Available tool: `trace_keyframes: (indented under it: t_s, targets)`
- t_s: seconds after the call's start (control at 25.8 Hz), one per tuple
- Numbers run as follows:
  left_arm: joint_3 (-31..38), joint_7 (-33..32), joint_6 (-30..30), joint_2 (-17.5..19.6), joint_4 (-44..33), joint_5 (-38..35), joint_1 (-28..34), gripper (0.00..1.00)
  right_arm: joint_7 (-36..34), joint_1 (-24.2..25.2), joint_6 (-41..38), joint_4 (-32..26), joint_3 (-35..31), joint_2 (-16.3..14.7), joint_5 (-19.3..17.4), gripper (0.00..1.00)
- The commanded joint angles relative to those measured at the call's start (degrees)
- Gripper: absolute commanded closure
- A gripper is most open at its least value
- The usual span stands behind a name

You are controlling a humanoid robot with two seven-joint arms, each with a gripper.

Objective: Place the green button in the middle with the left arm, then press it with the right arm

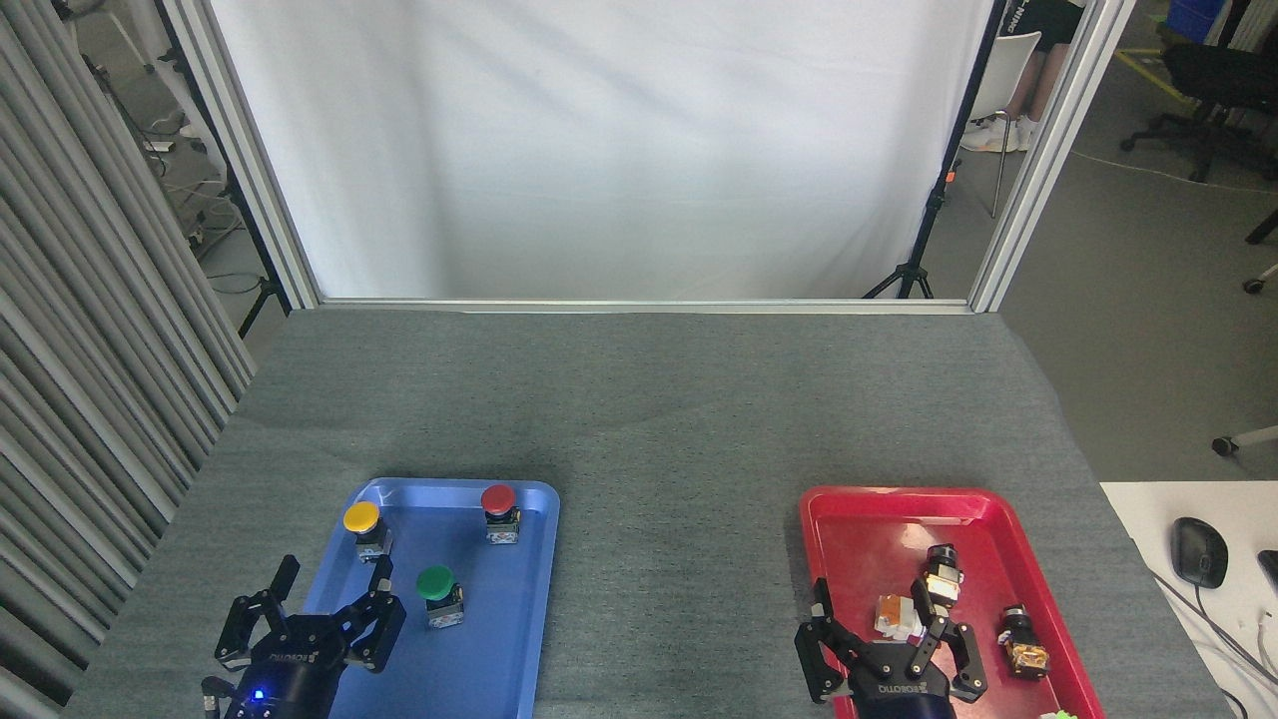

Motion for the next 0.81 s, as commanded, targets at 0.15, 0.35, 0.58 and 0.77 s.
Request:
trace_keyframes:
  t_s: [0.15,0.35,0.58,0.77]
  targets:
    - [0.08,-0.26,-0.03,0.02,-0.94,0.00,1.40,0.01,0.09,0.08,0.16,-0.13,0.26,0.36,0.51,0.00]
    - [0.00,0.27,-0.46,0.11,-3.40,0.00,5.35,0.01,0.35,-0.44,0.08,0.04,0.17,0.01,0.51,0.00]
    - [-4.40,0.00,-2.49,0.11,-1.90,-1.06,7.64,0.01,0.44,0.35,-0.10,-0.05,0.34,0.36,0.51,0.00]
    - [-8.79,-0.17,-2.05,-0.42,3.02,-0.97,4.03,0.01,0.53,-0.36,-0.10,0.04,0.26,0.45,0.33,0.00]
